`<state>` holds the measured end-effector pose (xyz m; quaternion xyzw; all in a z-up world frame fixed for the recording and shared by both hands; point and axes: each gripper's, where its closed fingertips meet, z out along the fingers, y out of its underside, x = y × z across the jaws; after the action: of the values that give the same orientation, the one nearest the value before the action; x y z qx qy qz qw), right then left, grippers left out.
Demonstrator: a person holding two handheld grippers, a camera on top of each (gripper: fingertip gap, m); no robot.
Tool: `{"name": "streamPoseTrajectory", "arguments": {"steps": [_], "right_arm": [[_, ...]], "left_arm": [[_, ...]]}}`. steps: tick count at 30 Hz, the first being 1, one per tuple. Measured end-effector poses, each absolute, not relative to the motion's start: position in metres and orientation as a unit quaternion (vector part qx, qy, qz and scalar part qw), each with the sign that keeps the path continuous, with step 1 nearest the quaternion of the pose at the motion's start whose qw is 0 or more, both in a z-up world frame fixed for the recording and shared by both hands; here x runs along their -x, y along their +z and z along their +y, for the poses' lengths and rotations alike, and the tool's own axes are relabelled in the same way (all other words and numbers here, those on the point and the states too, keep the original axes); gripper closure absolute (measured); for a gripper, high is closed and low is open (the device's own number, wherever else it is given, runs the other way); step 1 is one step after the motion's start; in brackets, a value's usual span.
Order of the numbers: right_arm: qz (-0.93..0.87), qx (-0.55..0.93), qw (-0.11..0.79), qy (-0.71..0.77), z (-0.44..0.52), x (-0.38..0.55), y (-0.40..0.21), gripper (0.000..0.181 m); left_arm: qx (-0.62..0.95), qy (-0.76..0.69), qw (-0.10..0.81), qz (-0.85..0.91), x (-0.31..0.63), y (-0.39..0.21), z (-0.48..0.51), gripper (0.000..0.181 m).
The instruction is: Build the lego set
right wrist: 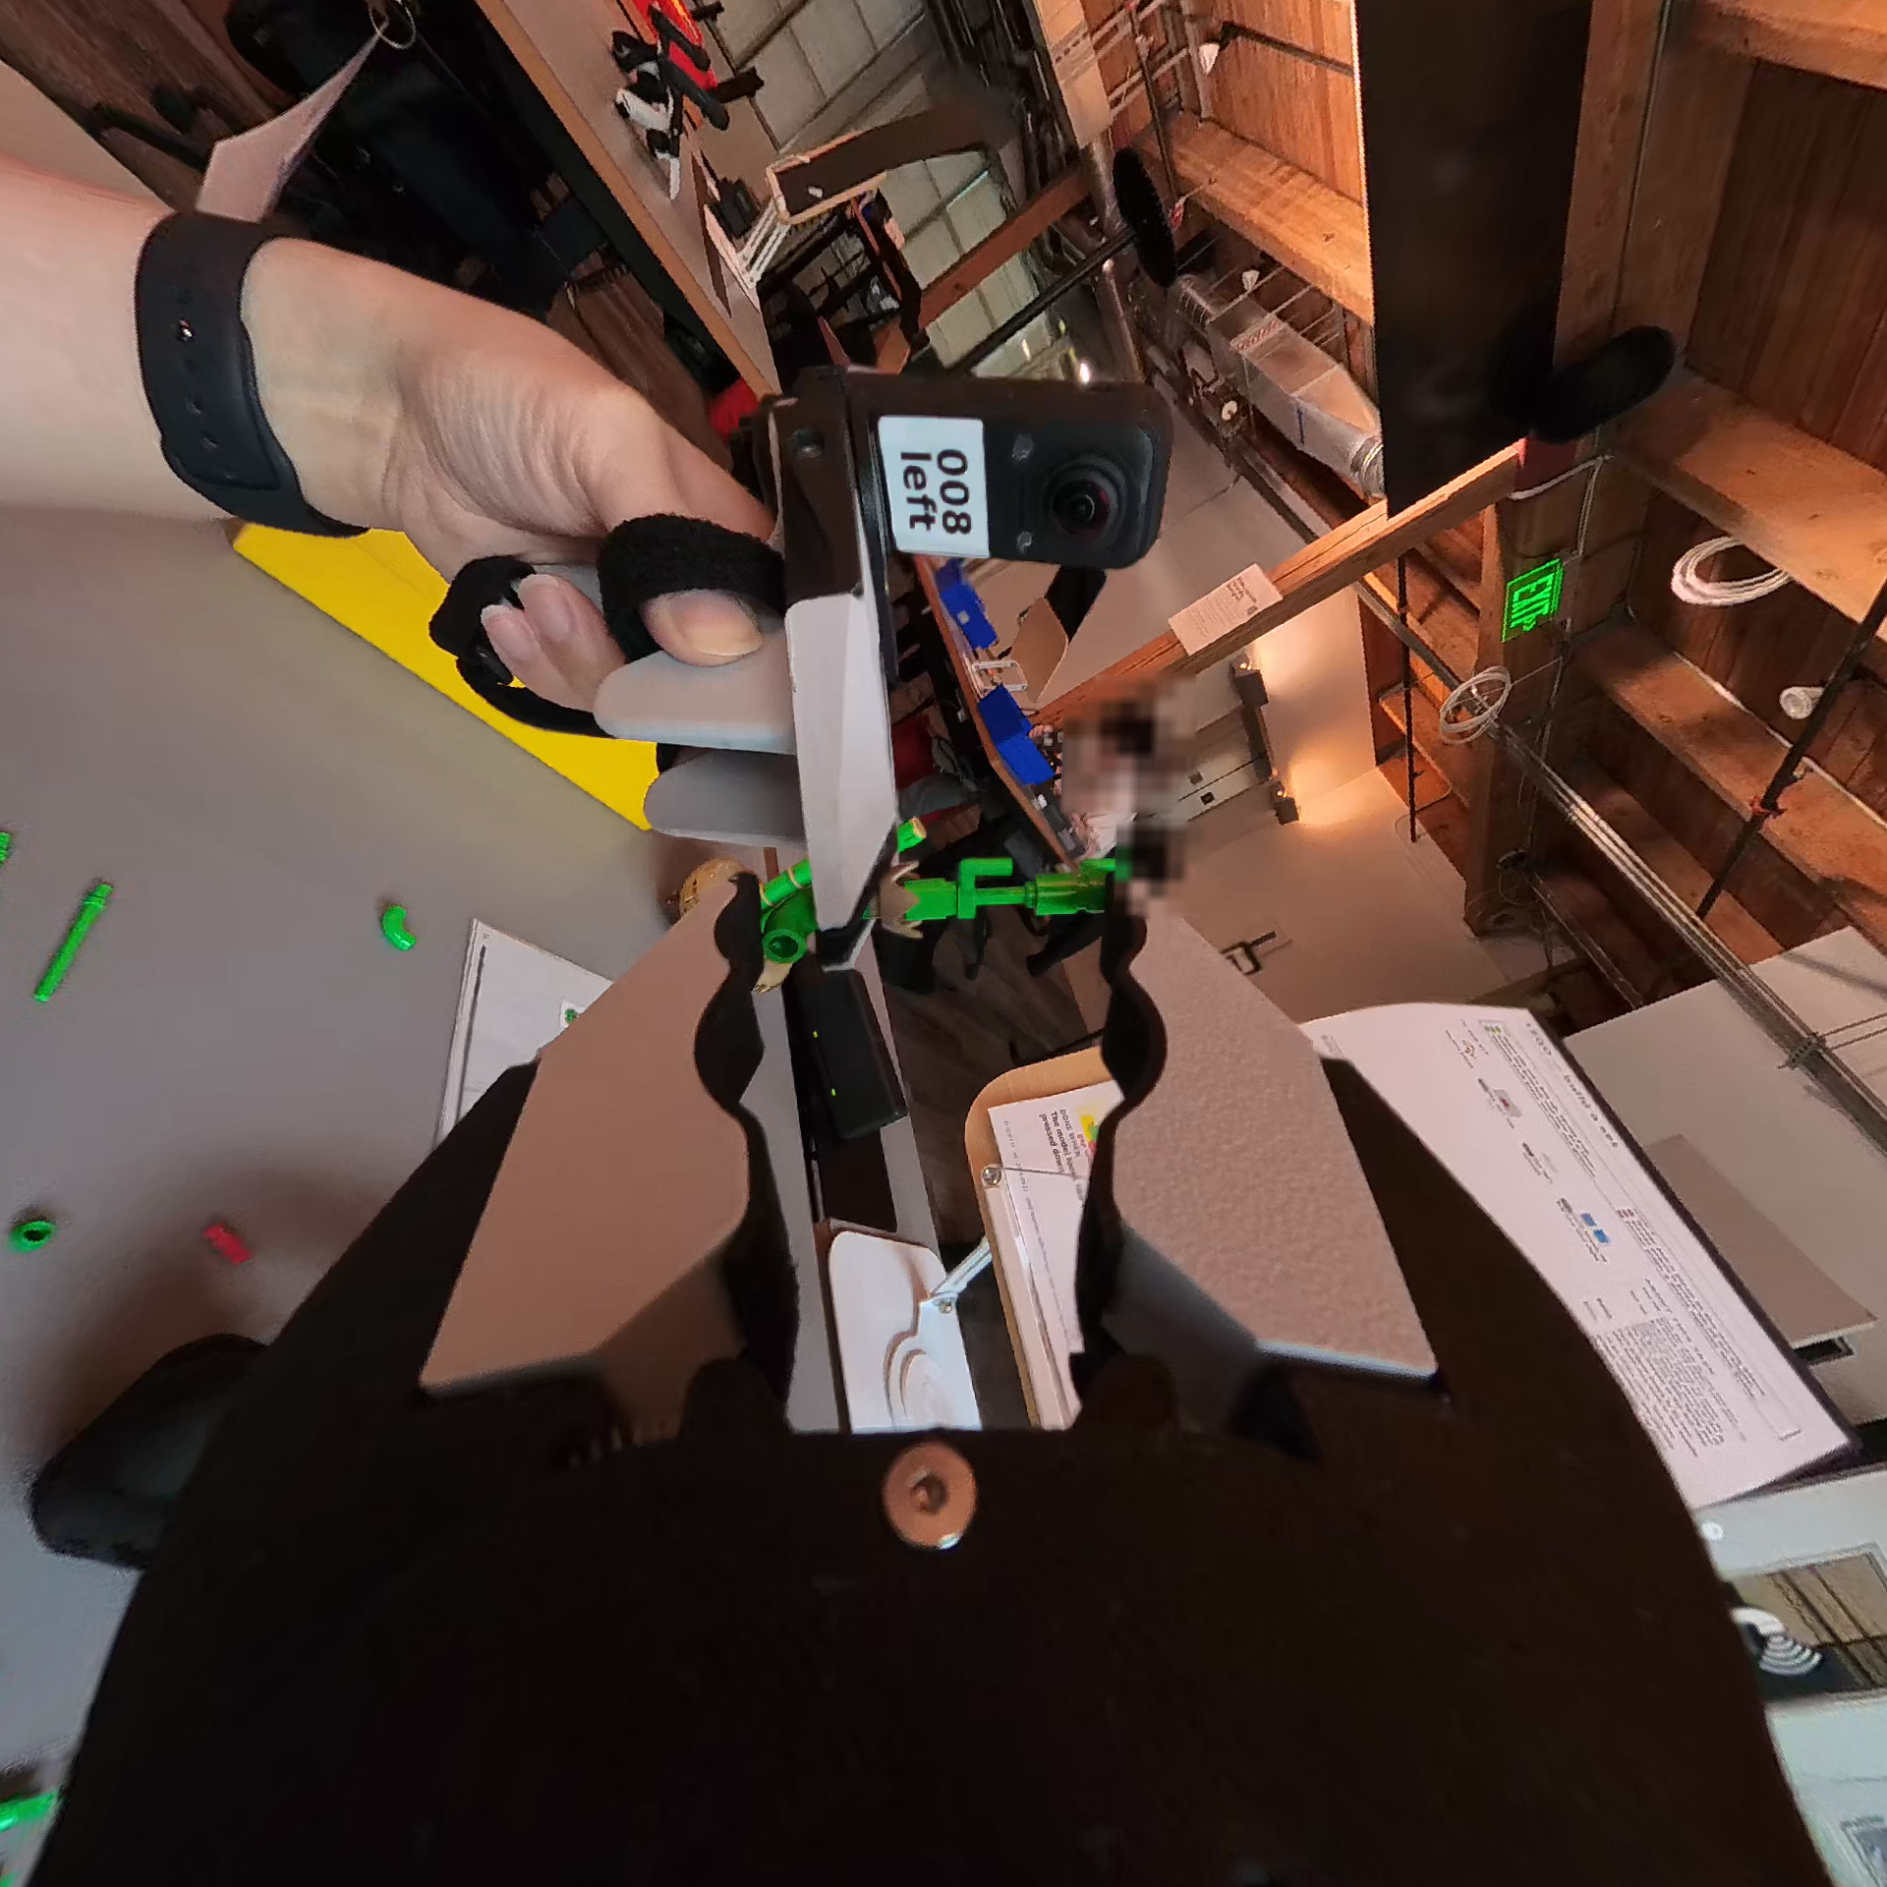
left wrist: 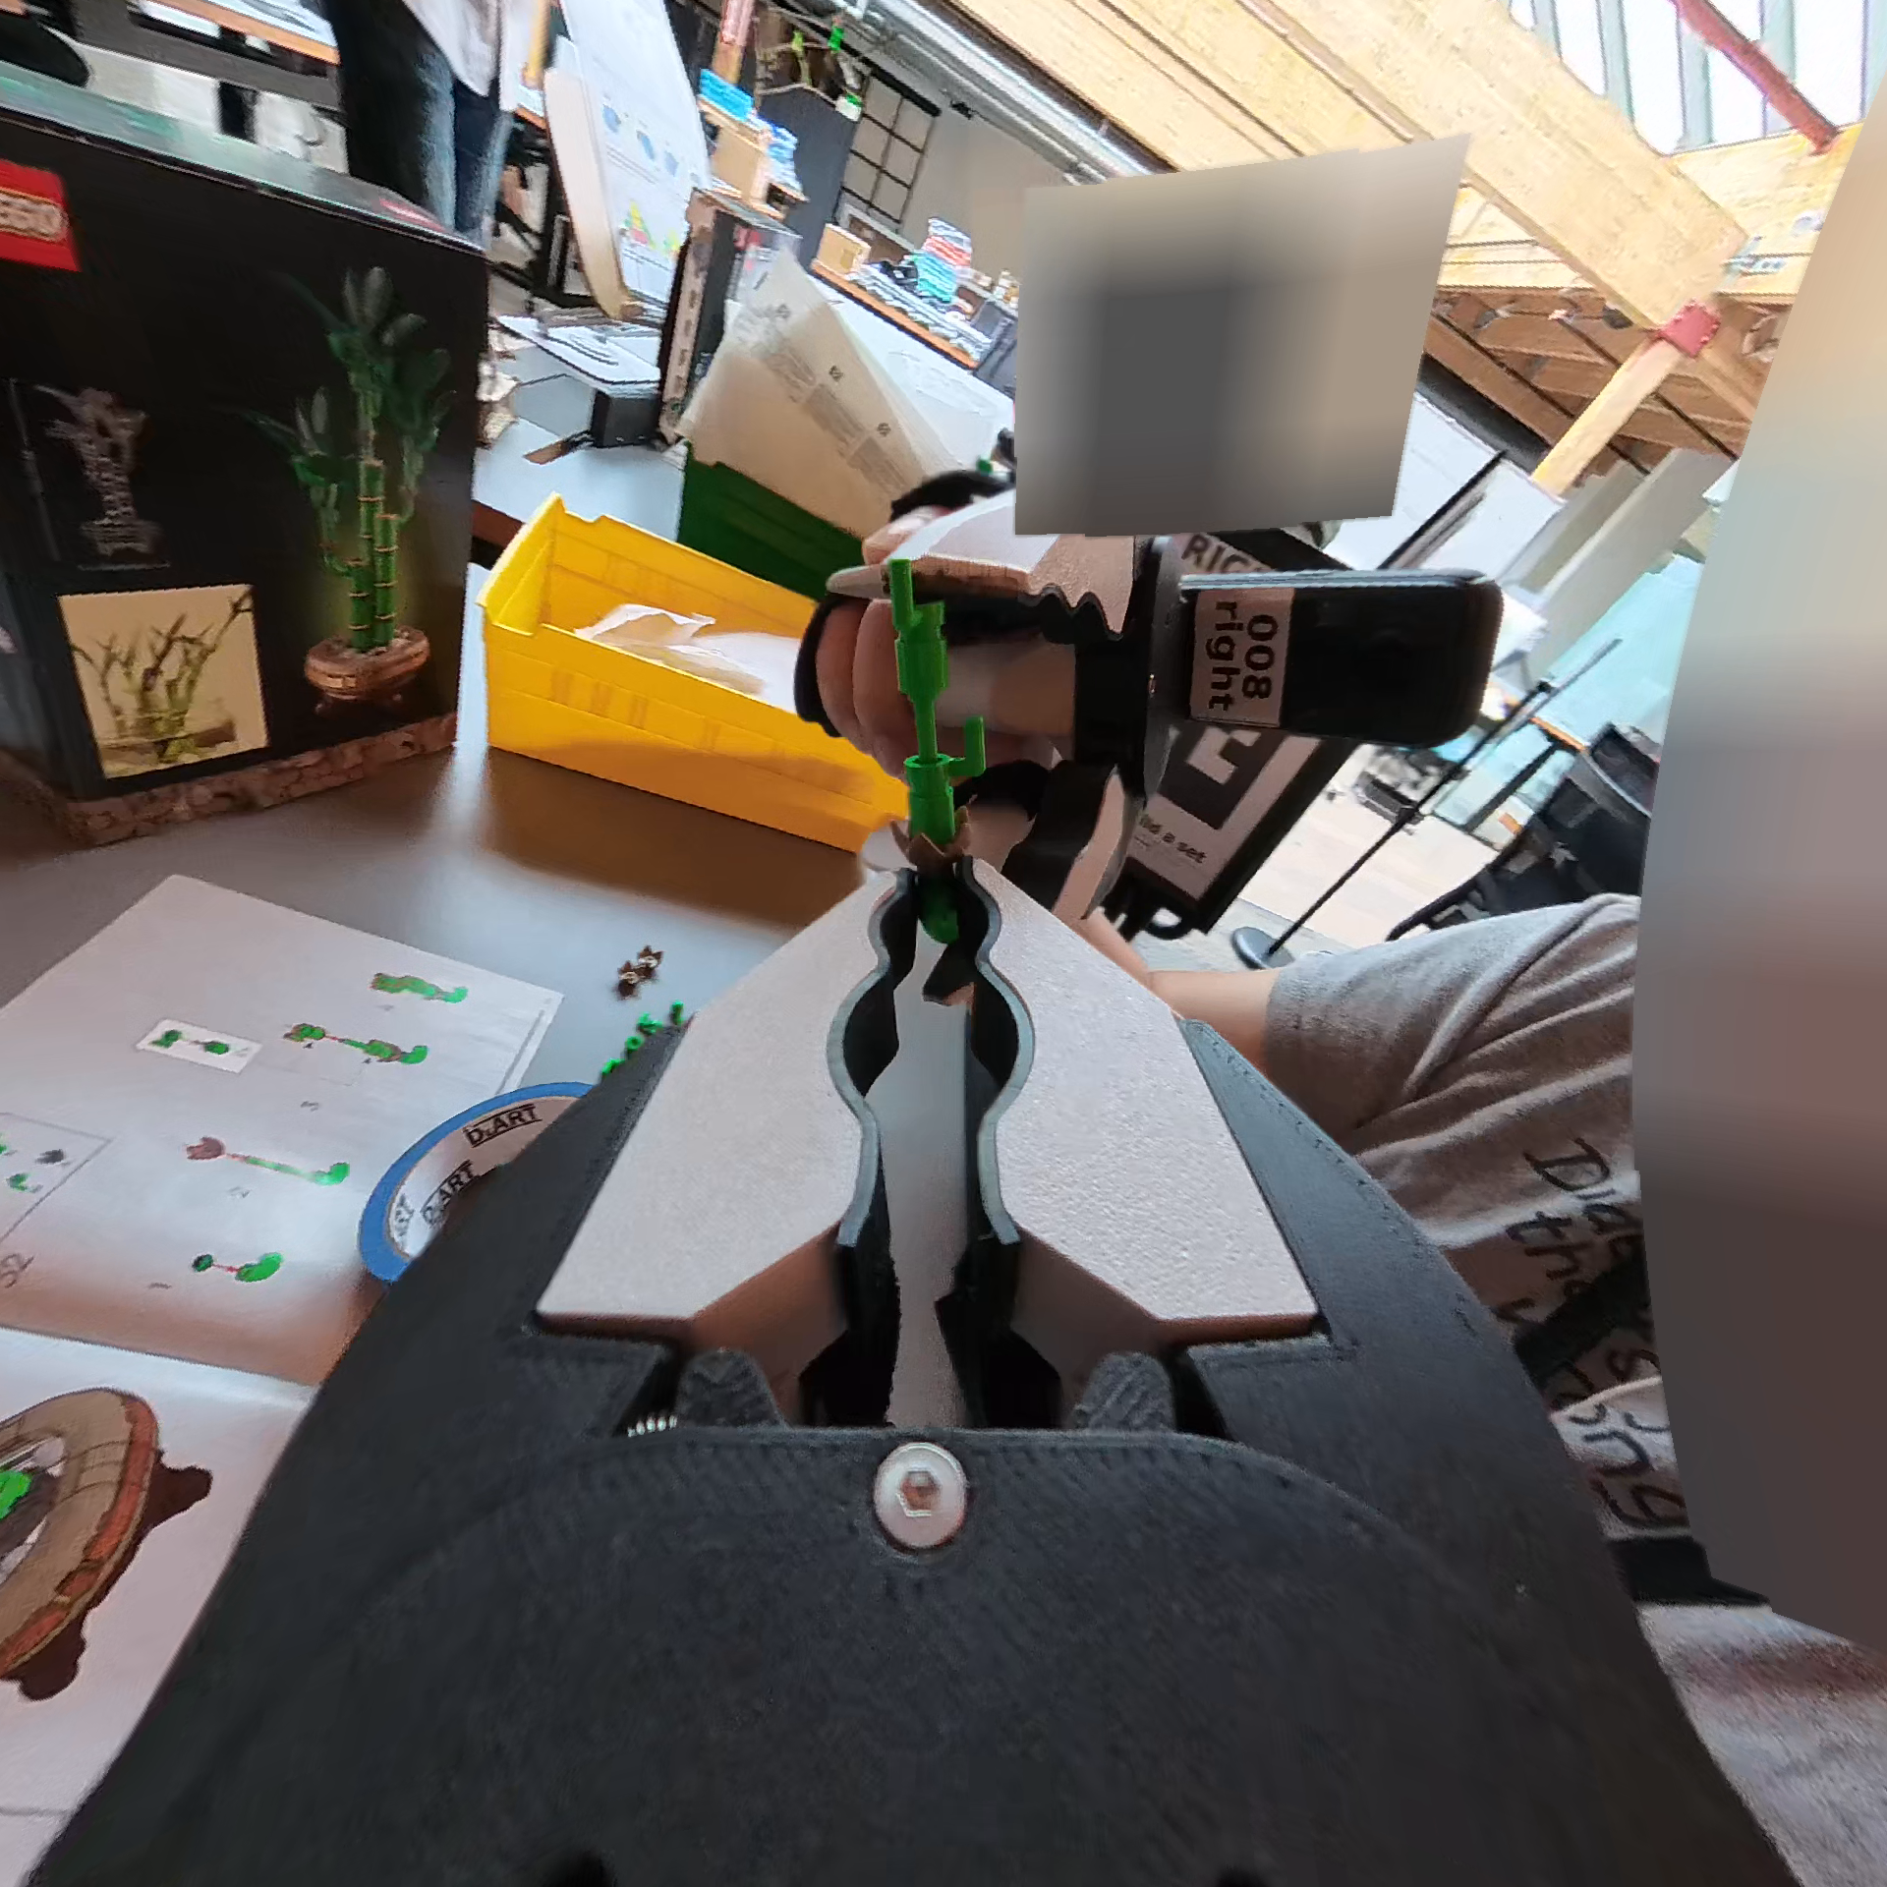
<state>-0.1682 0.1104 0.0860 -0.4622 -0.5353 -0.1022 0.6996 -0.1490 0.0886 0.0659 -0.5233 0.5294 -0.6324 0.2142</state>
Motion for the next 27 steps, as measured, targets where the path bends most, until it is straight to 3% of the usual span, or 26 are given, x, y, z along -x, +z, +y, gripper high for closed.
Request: {"name": "streamPoseTrajectory", "arguments": {"steps": [7, 15, 19, 23, 27], "right_arm": [[-0.528, 0.426, 0.731, -0.069, 0.112, 0.166, 0.086, 0.116], [-0.516, 0.419, 0.744, -0.071, 0.099, 0.178, 0.105, 0.118], [-0.500, 0.450, 0.736, -0.081, 0.108, 0.170, 0.104, 0.114], [-0.481, 0.470, 0.737, -0.067, 0.120, 0.150, 0.099, 0.112], [-0.467, 0.496, 0.731, -0.046, 0.134, 0.132, 0.087, 0.111]], "left_arm": [[0.543, -0.606, 0.243, 0.528, 0.147, 0.065, 0.092, 0.176], [0.437, -0.735, 0.134, 0.501, 0.160, 0.083, 0.083, 0.176], [0.471, -0.706, 0.203, 0.488, 0.151, 0.075, 0.107, 0.177], [0.524, -0.622, 0.332, 0.477, 0.145, 0.069, 0.138, 0.177], [0.535, -0.595, 0.360, 0.480, 0.145, 0.068, 0.143, 0.176]]}}
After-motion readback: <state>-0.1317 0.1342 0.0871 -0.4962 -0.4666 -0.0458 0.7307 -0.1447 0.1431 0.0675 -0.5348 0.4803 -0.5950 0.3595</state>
